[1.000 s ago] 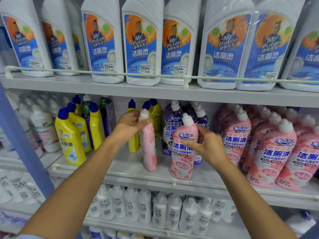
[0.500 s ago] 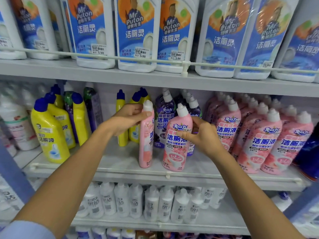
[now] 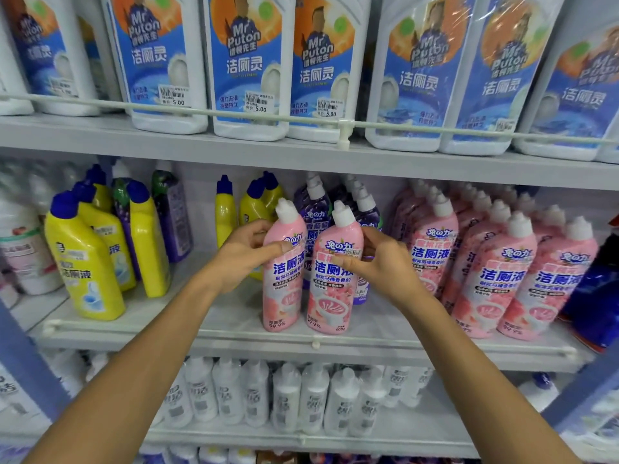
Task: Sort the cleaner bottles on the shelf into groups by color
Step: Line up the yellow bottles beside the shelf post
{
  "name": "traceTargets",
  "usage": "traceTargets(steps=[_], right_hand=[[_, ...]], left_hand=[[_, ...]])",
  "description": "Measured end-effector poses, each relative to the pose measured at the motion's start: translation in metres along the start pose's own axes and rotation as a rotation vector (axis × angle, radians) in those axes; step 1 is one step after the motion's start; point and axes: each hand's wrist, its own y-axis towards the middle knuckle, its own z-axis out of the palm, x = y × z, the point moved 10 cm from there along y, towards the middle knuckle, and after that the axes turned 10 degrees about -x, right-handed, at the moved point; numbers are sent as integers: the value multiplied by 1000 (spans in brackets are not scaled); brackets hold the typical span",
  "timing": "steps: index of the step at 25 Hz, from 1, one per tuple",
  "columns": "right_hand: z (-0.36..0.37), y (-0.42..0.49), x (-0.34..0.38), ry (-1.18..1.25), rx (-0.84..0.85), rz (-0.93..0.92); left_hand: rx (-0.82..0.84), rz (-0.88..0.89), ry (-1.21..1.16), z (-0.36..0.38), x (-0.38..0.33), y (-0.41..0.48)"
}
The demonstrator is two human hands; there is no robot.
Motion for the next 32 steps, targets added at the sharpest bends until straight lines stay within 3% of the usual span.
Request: traceTargets(steps=[4,9,13,19,22,25,29,32], right_hand=[[25,-25,-35,98,56,138],[32,-45,-35,137,74,146],[4,-47,-48,122,138,139],[-69,-69,-92,173,113,218],[-94,-76,-107,126,80,243],[-108,-84,-108,86,-28,269],[-104,-122,-105,20,-457,380],[-87,-138,-100,-67,-587,443]], left_hand=[[-71,74,87,-2,20,-14],[-110,41,34,1,31,-18],[-15,10,-50,29,29,-25],[196,2,-198,129,17,-43],[201,34,-176,158,13,-46],[203,45,-64,158,26,-48],[238,29,72,153,51,-61],[220,48,63,154,49,-65]])
